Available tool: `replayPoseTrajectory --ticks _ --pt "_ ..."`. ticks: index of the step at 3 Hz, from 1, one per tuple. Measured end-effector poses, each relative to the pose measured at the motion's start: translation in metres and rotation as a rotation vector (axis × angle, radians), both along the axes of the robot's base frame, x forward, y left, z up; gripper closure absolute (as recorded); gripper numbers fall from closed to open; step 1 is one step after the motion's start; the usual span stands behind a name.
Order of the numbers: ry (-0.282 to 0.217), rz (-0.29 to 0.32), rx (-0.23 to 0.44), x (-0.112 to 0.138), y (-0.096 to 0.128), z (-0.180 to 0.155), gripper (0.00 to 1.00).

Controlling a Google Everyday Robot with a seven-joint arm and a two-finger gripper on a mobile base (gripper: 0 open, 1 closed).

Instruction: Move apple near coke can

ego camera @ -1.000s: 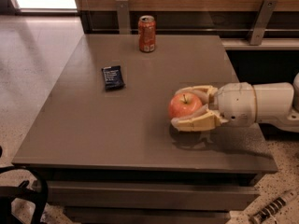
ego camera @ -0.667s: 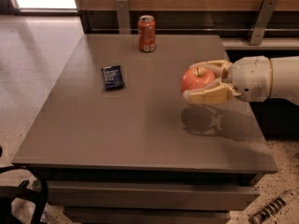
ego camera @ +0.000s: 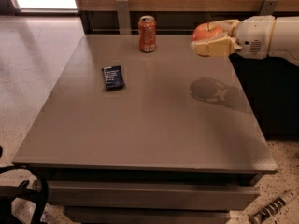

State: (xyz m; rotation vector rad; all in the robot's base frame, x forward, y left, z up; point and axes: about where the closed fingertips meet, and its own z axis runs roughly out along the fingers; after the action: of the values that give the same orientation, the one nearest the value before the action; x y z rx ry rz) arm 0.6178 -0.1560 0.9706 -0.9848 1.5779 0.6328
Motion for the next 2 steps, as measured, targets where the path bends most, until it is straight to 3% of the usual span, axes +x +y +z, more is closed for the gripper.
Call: replayPoseTrajectory --ticks 2 --pt "0.03 -0.129 0.02 0.086 -0.015 0.003 1.0"
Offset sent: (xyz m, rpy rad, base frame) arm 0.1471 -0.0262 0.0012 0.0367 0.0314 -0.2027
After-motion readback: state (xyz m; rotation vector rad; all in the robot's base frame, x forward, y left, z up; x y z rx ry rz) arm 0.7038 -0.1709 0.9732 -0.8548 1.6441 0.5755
